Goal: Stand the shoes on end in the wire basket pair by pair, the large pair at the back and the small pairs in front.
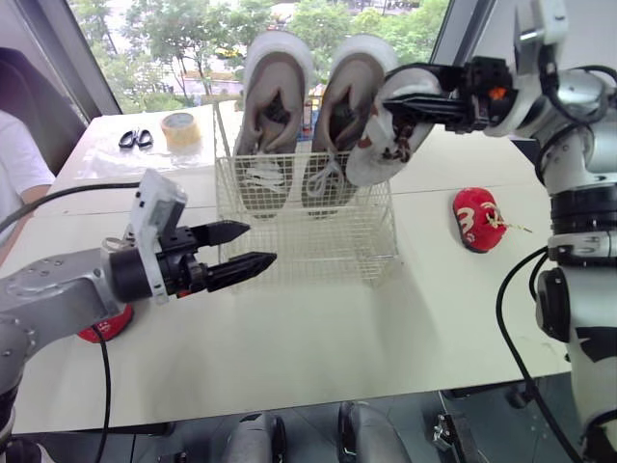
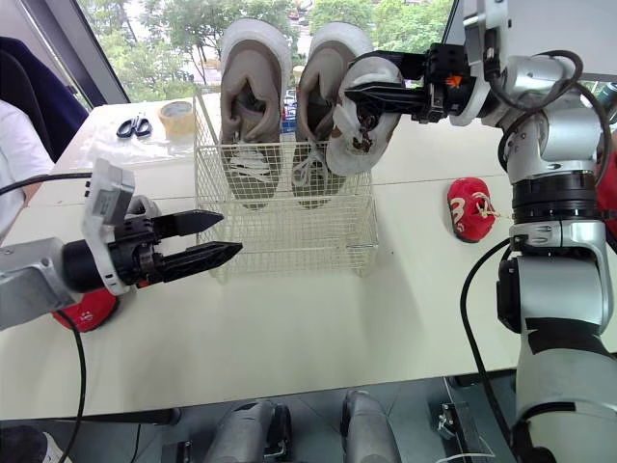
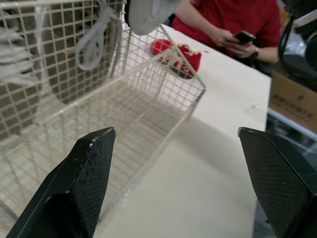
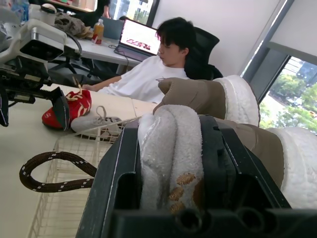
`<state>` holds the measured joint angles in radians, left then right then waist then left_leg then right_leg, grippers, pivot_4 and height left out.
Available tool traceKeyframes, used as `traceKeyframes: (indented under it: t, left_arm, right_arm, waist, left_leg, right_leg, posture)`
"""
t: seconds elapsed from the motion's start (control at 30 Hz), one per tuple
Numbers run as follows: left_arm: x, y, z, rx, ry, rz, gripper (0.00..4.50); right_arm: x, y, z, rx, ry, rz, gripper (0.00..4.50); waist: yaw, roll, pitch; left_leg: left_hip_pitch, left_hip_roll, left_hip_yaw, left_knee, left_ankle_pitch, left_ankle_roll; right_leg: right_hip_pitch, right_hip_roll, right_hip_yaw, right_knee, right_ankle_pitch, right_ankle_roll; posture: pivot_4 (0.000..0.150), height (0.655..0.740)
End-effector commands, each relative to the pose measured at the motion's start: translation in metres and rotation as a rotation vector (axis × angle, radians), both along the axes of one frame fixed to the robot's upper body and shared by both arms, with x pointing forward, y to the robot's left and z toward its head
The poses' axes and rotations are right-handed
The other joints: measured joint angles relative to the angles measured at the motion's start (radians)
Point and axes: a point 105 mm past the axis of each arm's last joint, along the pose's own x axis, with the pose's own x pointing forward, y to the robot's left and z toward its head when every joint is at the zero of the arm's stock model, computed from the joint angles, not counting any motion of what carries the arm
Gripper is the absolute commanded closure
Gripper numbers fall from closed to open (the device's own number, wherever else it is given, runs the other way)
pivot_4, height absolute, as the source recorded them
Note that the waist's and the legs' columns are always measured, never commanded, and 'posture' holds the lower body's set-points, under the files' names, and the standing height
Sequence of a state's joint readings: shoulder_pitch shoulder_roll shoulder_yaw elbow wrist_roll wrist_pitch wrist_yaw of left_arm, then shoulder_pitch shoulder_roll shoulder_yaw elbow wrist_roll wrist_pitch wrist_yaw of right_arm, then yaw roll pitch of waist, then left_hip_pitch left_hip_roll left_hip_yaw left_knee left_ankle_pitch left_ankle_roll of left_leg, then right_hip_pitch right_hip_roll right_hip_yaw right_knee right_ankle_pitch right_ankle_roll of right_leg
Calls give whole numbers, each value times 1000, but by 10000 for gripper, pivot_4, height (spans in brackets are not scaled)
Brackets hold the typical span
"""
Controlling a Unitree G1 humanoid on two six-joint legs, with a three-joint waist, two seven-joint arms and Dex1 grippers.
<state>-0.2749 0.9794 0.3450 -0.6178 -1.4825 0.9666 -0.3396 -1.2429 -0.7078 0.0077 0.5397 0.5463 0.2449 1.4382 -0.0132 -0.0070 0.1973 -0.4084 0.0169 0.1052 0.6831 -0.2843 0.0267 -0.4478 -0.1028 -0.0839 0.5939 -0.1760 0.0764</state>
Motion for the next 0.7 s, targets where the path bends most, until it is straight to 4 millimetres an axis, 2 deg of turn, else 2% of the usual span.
traceKeyframes:
  t: [0.03, 0.37, 0.53, 0.63, 0.67, 0.7]
  left_arm:
    - [-1, 5, 11, -18, -42, 21, 4471]
    - [-1, 5, 9, -30, -34, 27, 4471]
    - [1, 5, 10, -43, -34, 20, 4471]
    - [1, 5, 9, -47, -32, 23, 4471]
    - [1, 6, 9, -46, -32, 26, 3944]
    - [1, 6, 8, -45, -32, 28, 3944]
  right_arm:
    - [1, 5, -17, -21, 61, 16, 31878]
    - [-7, 16, -17, -36, 17, 24, 31878]
    - [6, 14, -34, -58, 55, -17, 31878]
    - [10, 13, -38, -53, 74, -25, 31878]
    - [11, 12, -40, -52, 82, -28, 22572]
    - [12, 11, -41, -53, 88, -32, 19576]
  waist:
    - [0, 0, 0]
    - [2, 1, 0]
    - [1, 1, 0]
    - [2, 1, 0]
    - [2, 1, 0]
    - [2, 1, 0]
  left_leg:
    - [0, 0, 0, 0, 0, 0]
    - [-2, 0, 0, 0, 0, -1]
    - [-2, 0, 0, 0, 0, -1]
    - [-2, 0, 0, 0, 1, -1]
    - [-2, 0, 0, 0, 1, -1]
    - [-2, 0, 0, 0, 1, -1]
  right_leg:
    - [0, 0, 0, 0, 0, 0]
    - [-2, 0, 0, 1, 0, 0]
    - [-2, 0, 0, 1, 0, 0]
    - [-2, 0, 0, 1, 0, 0]
    - [-2, 0, 0, 1, 0, 0]
    - [-2, 0, 0, 1, 0, 0]
  posture:
    - [1500, 7400]
    - [1500, 7400]
    - [1500, 7400]
    - [1500, 7400]
    - [1500, 7400]
    - [1500, 7400]
